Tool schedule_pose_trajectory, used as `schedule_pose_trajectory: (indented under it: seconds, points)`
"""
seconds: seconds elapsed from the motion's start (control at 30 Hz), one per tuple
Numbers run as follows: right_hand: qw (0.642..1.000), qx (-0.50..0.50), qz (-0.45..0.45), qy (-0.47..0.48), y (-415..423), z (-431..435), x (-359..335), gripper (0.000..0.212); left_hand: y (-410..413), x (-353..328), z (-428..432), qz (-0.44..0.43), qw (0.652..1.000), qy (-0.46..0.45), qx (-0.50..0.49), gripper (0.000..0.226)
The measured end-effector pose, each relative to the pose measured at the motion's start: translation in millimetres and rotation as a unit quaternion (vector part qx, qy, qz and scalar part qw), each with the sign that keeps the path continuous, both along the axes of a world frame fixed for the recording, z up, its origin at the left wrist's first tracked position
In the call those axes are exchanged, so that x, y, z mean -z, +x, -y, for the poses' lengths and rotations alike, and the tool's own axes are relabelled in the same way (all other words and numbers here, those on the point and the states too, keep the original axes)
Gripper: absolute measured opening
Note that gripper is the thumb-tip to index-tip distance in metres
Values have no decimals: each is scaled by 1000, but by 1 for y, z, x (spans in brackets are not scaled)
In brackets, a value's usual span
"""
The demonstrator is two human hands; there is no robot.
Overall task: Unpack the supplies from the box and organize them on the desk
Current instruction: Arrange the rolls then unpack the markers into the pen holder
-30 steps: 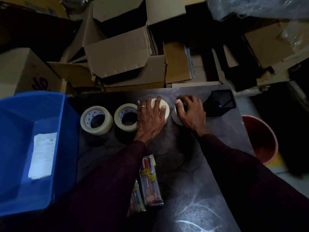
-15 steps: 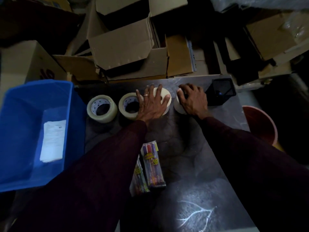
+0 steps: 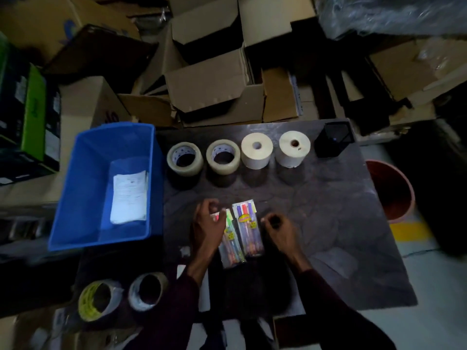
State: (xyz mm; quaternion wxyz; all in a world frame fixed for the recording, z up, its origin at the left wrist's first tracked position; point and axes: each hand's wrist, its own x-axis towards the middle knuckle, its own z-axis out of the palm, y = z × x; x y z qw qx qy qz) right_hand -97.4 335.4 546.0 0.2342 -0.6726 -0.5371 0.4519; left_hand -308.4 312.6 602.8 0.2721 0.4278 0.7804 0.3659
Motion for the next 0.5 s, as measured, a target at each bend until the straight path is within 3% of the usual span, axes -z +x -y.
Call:
schedule_pose_trajectory:
  seconds: [0.1,0.27,0.4,0.5]
  points:
    - [999,-22,30,-26,-12,38,9,43,-3,14,39,45,997,-57,-7,22]
    - [994,-5,113,5,-19,57,17,42,7,30,71,102,986,-131,23,29]
    - [996,35,81,-28,-23,58,8,23,13,28,75,127,978,-161,47,31]
    - [996,67,36,-40,-22,59,3,23,19,27,76,168,973,-159,25,26]
